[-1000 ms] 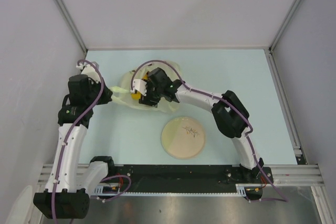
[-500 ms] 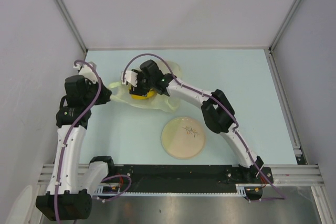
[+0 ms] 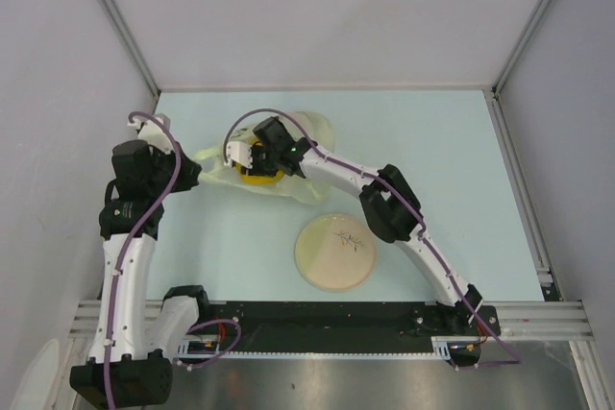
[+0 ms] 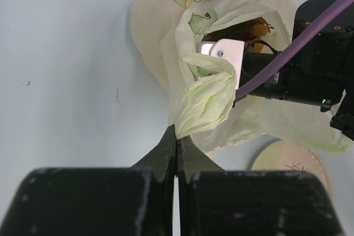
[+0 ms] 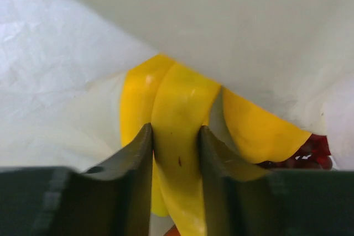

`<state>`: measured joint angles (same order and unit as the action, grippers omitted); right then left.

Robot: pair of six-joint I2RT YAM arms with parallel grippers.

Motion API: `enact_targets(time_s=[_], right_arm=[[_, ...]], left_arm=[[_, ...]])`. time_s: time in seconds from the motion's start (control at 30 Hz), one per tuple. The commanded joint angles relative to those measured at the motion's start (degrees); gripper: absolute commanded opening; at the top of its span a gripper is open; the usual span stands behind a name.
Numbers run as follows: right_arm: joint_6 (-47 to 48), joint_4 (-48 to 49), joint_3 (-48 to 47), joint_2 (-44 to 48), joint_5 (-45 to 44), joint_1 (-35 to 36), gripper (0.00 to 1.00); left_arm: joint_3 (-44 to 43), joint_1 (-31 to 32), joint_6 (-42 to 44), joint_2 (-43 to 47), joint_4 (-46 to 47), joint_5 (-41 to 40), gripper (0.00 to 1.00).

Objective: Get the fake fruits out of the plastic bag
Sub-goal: Take out the fake fruit from the plastic bag.

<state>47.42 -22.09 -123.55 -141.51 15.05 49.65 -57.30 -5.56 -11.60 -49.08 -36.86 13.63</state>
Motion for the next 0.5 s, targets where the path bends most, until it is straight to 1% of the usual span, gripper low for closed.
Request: enact_targets(time_s=[0.0,0.03,0.07,0.13,0.27,0.47], right_arm=[[0.1,1.2,5.1,5.8,-1.3,0.2,0.24],[-0.2,2.5,8.4,8.9,-1.3,0.3,0.21],[-0.6,4.2,9.8,10.8,-1.2,0.7,0.21],[-1.7,4.3,12.3,15.2,-0.2,0.7,0.2],[-4.3,2.7,15.1,20.9,0.7,1.2,0.17],[-7.6,1.8,17.0,26.5,-1.8,1.2,0.14]], left_arm=[[0.7,-0.9,-0.4,1.0,3.2,1.9,0.01],[0.8,-0.9,-0.5,1.0,3.7,1.8,0.0],[0.9,-0.9,-0.7,0.8,3.9,2.0,0.0],[1.1,-0.9,-1.1,0.7,5.0,2.5,0.0],[1.1,-0.9,-2.5,-0.8,6.4,3.9,0.0],[-0.4,-1.0,-3.7,-2.6,7.4,4.7,0.0]])
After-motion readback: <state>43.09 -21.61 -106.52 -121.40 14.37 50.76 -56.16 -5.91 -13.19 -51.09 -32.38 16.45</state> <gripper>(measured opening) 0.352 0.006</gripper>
